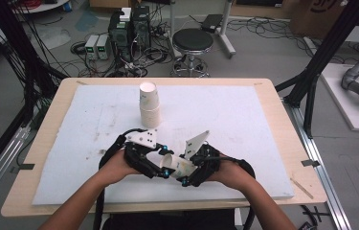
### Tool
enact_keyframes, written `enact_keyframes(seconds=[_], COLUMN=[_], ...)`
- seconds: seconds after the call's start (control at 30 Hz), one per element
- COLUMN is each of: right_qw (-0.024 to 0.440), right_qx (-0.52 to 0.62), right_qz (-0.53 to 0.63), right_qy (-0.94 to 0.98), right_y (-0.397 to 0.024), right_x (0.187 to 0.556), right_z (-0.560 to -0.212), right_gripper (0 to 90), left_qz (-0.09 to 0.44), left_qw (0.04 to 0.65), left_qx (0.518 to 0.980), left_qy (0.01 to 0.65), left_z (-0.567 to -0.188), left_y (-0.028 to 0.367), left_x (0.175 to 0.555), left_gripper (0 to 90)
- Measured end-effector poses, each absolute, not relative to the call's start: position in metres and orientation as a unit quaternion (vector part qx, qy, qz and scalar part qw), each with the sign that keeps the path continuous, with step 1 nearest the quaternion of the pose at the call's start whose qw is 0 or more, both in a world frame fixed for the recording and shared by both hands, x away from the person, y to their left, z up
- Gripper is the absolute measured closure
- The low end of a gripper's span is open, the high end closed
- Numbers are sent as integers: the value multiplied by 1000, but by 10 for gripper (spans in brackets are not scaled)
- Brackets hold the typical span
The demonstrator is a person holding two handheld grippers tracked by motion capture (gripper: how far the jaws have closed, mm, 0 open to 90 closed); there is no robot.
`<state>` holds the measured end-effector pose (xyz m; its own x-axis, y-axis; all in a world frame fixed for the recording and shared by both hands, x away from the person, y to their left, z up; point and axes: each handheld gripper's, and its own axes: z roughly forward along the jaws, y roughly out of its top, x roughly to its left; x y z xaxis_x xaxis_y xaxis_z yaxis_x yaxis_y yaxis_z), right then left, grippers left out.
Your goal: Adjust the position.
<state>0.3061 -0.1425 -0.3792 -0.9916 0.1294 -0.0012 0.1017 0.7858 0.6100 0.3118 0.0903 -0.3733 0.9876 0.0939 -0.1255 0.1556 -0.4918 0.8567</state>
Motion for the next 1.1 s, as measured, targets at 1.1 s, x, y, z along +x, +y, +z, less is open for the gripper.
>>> enact_keyframes(seconds=[1.1], right_qw=[56], right_qx=[148], right_qz=[555], right_qy=[817], right_y=[-194], right_x=[292], right_z=[-409], right_gripper=[213], left_qz=[0], left_qw=[632], left_qx=[765], left_qy=[122], left_z=[-391], left_y=[126], left_x=[302], left_gripper=[373])
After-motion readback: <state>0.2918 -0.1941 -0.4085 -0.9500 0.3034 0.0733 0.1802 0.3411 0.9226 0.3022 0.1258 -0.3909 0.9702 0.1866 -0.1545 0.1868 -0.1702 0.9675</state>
